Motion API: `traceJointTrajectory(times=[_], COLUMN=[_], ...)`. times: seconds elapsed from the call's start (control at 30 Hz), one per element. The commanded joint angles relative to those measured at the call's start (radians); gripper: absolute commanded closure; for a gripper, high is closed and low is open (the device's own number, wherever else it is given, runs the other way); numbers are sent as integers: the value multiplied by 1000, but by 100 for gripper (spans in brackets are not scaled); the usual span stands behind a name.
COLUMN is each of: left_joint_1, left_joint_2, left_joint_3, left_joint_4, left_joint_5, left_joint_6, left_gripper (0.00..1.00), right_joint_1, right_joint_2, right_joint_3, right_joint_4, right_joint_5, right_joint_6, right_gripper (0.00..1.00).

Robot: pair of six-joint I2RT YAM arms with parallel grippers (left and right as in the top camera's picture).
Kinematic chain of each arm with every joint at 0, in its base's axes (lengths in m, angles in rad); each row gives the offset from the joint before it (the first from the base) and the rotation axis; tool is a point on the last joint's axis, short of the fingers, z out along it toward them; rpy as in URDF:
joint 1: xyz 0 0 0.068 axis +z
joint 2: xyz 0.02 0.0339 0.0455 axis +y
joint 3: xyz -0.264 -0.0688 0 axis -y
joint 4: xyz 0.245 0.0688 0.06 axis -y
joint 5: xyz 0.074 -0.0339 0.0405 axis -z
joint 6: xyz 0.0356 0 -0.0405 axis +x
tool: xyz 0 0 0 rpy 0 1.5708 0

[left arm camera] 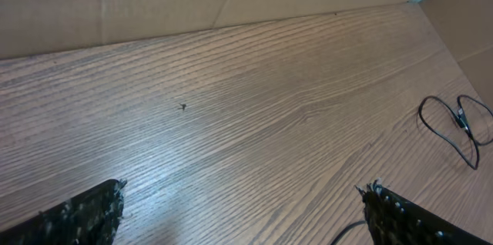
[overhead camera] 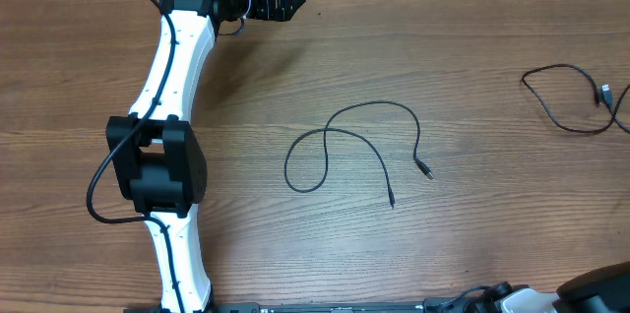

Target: Untangle cables

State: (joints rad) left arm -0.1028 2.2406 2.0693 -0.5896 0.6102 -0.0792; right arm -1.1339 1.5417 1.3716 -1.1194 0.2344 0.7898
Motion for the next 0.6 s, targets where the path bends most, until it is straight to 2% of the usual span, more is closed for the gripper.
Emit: traceJointTrajectory(times=[0.0, 0.13, 0.3, 0.57], left_joint_1=[6, 6, 6, 6], left_joint_2=[-12, -12, -12, -12], left_joint_3=[28, 28, 28, 28], left_joint_4=[3, 3, 3, 3], left_joint_5=[16, 16, 16, 20], left_joint_6=[-24, -34, -61, -88], left_gripper=[1, 0, 1, 0], right_joint_1=[-8, -8, -8, -8], right_joint_2=[6, 40, 135, 282], right_joint_3=[-93, -163, -187, -187], right_joint_4=[86, 193, 325, 403], right_joint_5=[-19, 16, 51, 105], right_joint_6=[6, 4, -97, -146], right_gripper=[96, 95, 94, 94])
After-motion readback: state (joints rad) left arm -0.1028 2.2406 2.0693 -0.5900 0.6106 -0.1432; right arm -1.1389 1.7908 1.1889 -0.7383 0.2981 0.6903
